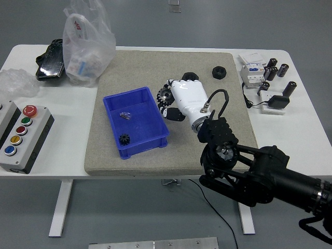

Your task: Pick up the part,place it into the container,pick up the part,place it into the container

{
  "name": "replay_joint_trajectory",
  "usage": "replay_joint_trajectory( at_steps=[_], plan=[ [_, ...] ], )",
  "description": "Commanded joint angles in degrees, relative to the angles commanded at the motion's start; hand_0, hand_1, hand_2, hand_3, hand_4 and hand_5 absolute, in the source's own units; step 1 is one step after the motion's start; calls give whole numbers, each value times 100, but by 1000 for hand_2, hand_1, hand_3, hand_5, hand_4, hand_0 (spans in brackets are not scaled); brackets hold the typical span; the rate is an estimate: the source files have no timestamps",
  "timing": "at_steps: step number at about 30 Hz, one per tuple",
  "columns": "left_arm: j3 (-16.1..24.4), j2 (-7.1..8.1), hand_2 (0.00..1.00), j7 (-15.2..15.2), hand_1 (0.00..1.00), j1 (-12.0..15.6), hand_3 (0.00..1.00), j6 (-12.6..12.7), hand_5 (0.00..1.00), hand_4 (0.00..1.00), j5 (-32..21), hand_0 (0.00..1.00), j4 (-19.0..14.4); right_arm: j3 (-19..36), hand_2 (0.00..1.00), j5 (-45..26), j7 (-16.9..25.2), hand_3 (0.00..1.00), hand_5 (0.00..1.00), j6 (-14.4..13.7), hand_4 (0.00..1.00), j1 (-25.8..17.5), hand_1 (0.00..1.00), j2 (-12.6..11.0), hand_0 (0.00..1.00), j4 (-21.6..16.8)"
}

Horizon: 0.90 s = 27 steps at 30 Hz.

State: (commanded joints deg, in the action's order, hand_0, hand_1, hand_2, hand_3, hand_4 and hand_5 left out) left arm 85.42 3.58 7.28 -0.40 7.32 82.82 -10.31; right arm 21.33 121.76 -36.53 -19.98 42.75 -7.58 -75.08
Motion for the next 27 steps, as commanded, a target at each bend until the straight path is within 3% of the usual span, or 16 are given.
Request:
replay_joint_trajectory(
  at_steps=[4,5,6,11,12,17,18,24,25,27],
  plan=[
    [-11,2,605,0,621,-1,660,2,503,738,-14,707,0,-178,266,19,-44,402,105,147,214,40,427,49,440,-316],
    [-9,3,605,3,621,1,660,3,503,738,-13,707,0,-200,266,14,-44,402,105,207,214,44,427,57,440,-335],
    [-7,3,604,7,621,3,660,3,506,741,-12,707,0,-219,261,0,-44,501,51,270,246,47,444,64,411,-343],
    [4,3,604,15,621,6,660,4,506,741,-2,707,0,-281,261,-63,-44,501,51,455,246,68,444,86,411,-359],
    [4,4,604,13,621,5,661,4,508,741,-3,707,0,-287,355,-71,-44,645,176,474,447,73,458,89,372,-361],
    [6,3,604,7,621,-2,661,3,508,741,0,707,0,-308,355,-123,-44,645,176,611,447,96,458,97,372,-363],
    [8,3,605,8,620,-2,663,2,510,742,1,707,0,-311,686,-132,-44,731,396,644,656,99,551,98,358,-363],
    [15,3,605,10,620,-3,663,-1,510,742,6,707,0,-342,686,-178,-44,731,396,858,656,114,551,96,358,-371],
    [16,3,605,10,621,-3,663,-2,512,741,7,707,0,-348,727,-182,-44,767,468,893,775,115,573,95,368,-375],
    [18,4,605,12,621,-2,663,-3,512,741,10,707,0,-348,727,-172,-44,767,468,957,775,115,573,92,368,-386]
  ],
)
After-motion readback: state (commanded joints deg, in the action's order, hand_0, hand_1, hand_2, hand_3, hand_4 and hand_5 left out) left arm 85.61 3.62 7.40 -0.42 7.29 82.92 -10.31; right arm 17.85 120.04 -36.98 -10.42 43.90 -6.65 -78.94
